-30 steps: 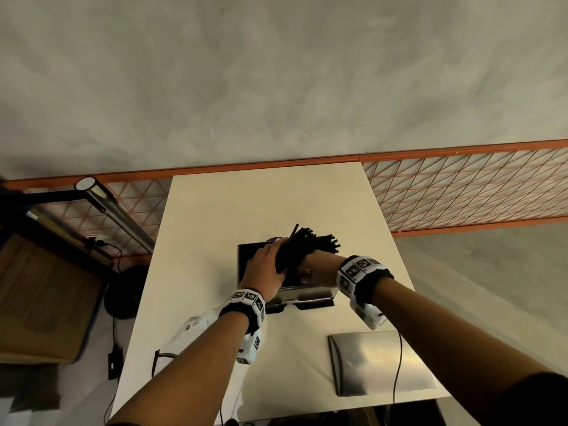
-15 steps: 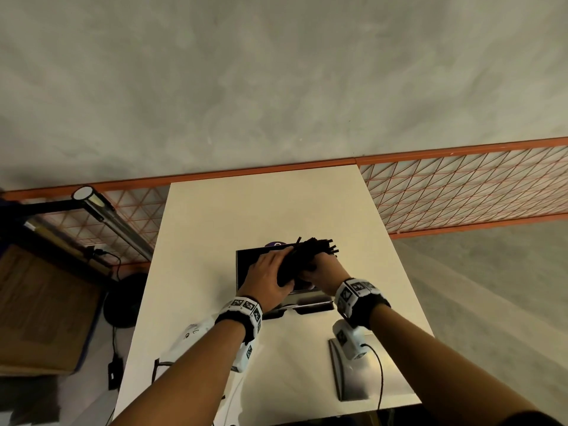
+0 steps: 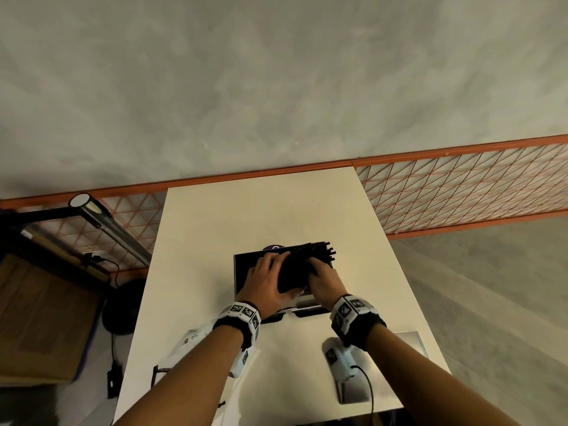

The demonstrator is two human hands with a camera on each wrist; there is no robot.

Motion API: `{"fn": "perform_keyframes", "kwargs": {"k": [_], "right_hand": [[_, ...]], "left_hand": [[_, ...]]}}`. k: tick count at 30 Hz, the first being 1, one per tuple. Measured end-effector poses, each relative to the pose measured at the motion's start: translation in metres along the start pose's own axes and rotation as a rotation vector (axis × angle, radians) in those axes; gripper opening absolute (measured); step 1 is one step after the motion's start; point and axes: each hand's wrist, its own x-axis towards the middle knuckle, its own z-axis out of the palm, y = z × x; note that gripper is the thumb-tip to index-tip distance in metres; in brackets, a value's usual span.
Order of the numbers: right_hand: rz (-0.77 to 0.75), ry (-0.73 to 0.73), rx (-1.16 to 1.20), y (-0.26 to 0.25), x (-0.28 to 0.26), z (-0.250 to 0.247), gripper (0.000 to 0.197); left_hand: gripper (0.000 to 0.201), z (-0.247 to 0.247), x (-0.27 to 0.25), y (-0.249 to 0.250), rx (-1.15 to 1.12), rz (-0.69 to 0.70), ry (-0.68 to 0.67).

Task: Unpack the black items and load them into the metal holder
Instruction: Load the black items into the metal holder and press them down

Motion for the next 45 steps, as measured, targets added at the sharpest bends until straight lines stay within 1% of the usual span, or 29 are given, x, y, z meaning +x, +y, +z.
{"fn": "perform_keyframes", "kwargs": {"k": [2, 4, 6, 8, 10, 11, 13, 17, 19, 20, 21, 23, 24, 25, 26, 27, 29, 31, 33, 36, 39, 41, 42, 43, 45], "right_hand": [[0.047, 0.023, 0.076, -0.003, 0.005, 0.0, 0.031], [0.048, 0.041, 0.111, -0.004, 0.006, 0.002, 0.03], [0.049, 0.039, 0.088, -0.004, 0.003, 0.007, 0.029], [0.031, 0.002, 0.049, -0.003, 0.0, 0.01, 0.028], [-0.045, -0.003, -0.024, -0.003, -0.003, 0.012, 0.024], [-0.086, 0.026, -0.056, -0.003, -0.003, 0.011, 0.021], [-0.127, 0.137, -0.096, -0.003, -0.004, 0.005, 0.015], [-0.136, 0.383, -0.073, 0.003, 0.002, -0.02, 0.015], [-0.092, 0.463, -0.036, 0.005, 0.013, -0.031, 0.021], [-0.038, 0.461, -0.02, 0.005, 0.019, -0.036, 0.028], [0.037, 0.424, 0.0, 0.004, 0.025, -0.039, 0.037], [0.16, 0.301, 0.034, 0.002, 0.035, -0.039, 0.048], [0.167, 0.22, -0.017, 0.001, 0.038, -0.037, 0.047], [0.141, 0.137, -0.082, -0.002, 0.037, -0.033, 0.043], [0.114, 0.08, -0.126, -0.006, 0.035, -0.029, 0.037], [0.082, 0.055, -0.146, -0.009, 0.033, -0.023, 0.034], [0.07, 0.075, -0.1, -0.013, 0.026, -0.015, 0.036], [0.075, 0.137, -0.045, -0.009, 0.024, -0.008, 0.047], [0.048, 0.144, -0.075, -0.004, 0.021, -0.004, 0.053], [-0.027, 0.141, -0.122, 0.003, 0.017, 0.002, 0.053], [-0.07, 0.136, -0.086, -0.001, 0.013, 0.009, 0.052], [-0.014, 0.163, -0.025, -0.005, 0.013, 0.012, 0.049], [0.013, 0.17, -0.01, -0.005, 0.014, 0.012, 0.047], [0.015, 0.168, -0.028, -0.005, 0.015, 0.013, 0.044], [-0.05, 0.153, -0.127, -0.002, 0.014, 0.015, 0.038]], "left_hand": [[0.089, 0.001, 0.0, 0.001, -0.017, 0.0, 0.025], [0.088, 0.0, 0.001, 0.001, -0.018, -0.01, 0.036], [0.085, 0.0, 0.002, 0.0, -0.005, -0.007, 0.022], [0.077, 0.001, 0.002, -0.002, 0.03, 0.008, 0.001], [0.071, 0.001, 0.001, -0.004, 0.061, 0.014, 0.0], [0.07, 0.001, 0.001, -0.004, 0.072, 0.014, 0.004], [0.074, 0.001, 0.001, -0.004, 0.101, 0.023, 0.008], [0.078, 0.003, 0.002, -0.005, 0.147, 0.041, -0.002], [0.082, 0.004, 0.004, -0.004, 0.162, 0.052, -0.028], [0.085, 0.005, 0.005, -0.002, 0.168, 0.062, -0.047], [0.088, 0.006, 0.007, 0.001, 0.171, 0.079, -0.067], [0.087, 0.008, 0.011, 0.007, 0.167, 0.131, -0.092], [0.082, 0.01, 0.013, 0.011, 0.156, 0.147, -0.092], [0.077, 0.01, 0.013, 0.013, 0.134, 0.142, -0.084], [0.077, 0.01, 0.014, 0.015, 0.104, 0.118, -0.075], [0.081, 0.01, 0.014, 0.016, 0.073, 0.093, -0.066], [0.092, 0.008, 0.012, 0.011, 0.033, 0.065, -0.04], [0.101, 0.005, 0.009, 0.0, 0.02, 0.056, -0.016], [0.108, 0.0, 0.006, -0.012, 0.004, 0.034, -0.01], [0.116, -0.001, 0.005, -0.022, 0.018, 0.003, -0.036], [0.122, 0.005, 0.006, -0.02, 0.087, -0.02, -0.073], [0.12, 0.007, 0.008, -0.019, 0.14, -0.024, -0.107], [0.115, 0.006, 0.008, -0.018, 0.165, -0.017, -0.127], [0.11, 0.004, 0.007, -0.017, 0.186, -0.002, -0.149], [0.096, 0.0, 0.004, -0.014, 0.213, 0.042, -0.185]]}}
